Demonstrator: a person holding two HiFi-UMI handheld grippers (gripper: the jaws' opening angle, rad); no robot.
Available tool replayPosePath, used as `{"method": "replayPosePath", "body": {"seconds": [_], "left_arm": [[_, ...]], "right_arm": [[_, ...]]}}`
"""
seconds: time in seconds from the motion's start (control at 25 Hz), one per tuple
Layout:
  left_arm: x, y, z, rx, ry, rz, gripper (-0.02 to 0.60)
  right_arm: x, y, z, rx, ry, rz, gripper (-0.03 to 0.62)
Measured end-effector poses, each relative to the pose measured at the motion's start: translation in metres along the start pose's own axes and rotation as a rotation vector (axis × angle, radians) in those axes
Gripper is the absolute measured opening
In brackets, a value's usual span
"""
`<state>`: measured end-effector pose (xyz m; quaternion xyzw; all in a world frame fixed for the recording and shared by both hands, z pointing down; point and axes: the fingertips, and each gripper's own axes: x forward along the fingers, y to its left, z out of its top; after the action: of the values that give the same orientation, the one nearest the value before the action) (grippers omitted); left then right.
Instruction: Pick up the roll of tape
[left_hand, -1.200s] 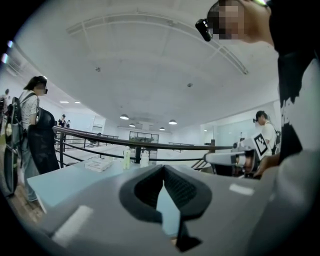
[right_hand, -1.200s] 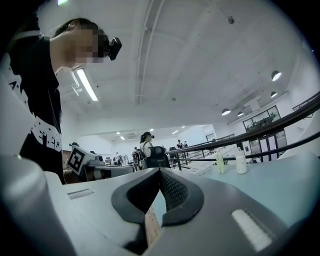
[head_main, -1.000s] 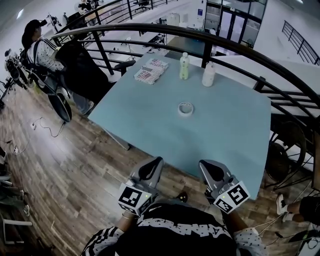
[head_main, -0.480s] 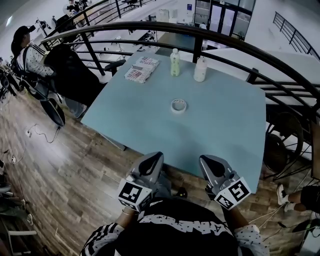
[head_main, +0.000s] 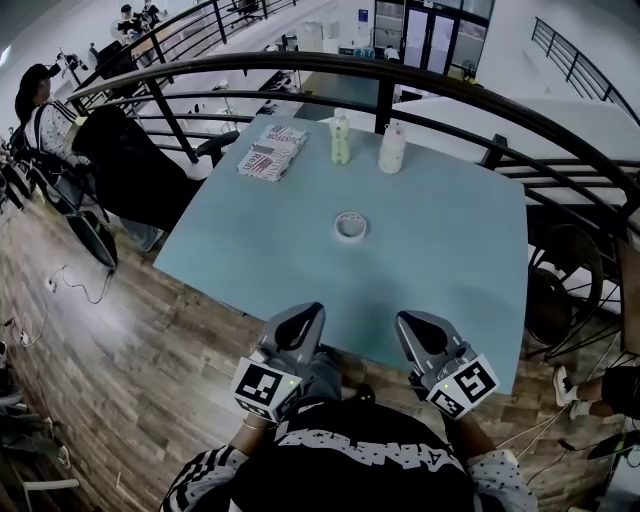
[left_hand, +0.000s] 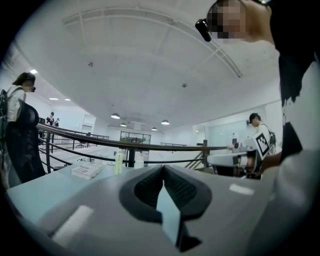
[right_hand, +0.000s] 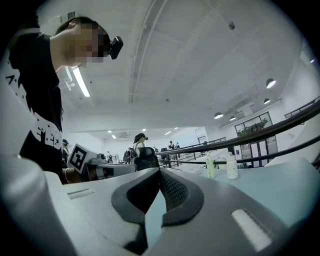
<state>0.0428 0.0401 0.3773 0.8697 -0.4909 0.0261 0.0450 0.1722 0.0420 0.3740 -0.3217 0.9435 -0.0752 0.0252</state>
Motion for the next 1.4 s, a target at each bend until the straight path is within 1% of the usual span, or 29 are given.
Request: {"method": "replayPosePath", "body": {"seconds": [0.24, 0.44, 0.72, 0.88, 1.04, 1.4], "left_arm": [[0.019, 0.022, 0.0, 0.0, 0.019, -0.006, 0.0], [0.033, 0.041, 0.01, 0.007, 0.015, -0.013, 0.0], [0.053, 0.081, 0.012, 0.01, 0.025, -0.011, 0.0], [0.067, 0.1, 0.013, 0.012, 0.024, -0.02, 0.0], [0.082, 0.118, 0.015, -0.001, 0.03, -0.033, 0.0], [0.107, 0.161, 0.013, 0.003, 0.034, -0.057, 0.0]], "right_arm": [[0.023, -0.017, 0.0, 0.003, 0.007, -0.018, -0.003], [0.046, -0.031, 0.003, 0.002, 0.009, -0.03, -0.002], [0.086, -0.049, -0.001, 0.0, 0.021, -0.043, -0.002], [0.107, -0.062, -0.005, -0.014, 0.038, -0.061, -0.003], [0.128, -0.075, -0.008, -0.028, 0.055, -0.078, -0.003], [0.171, -0.097, -0.019, -0.03, 0.104, -0.111, -0.002]]}}
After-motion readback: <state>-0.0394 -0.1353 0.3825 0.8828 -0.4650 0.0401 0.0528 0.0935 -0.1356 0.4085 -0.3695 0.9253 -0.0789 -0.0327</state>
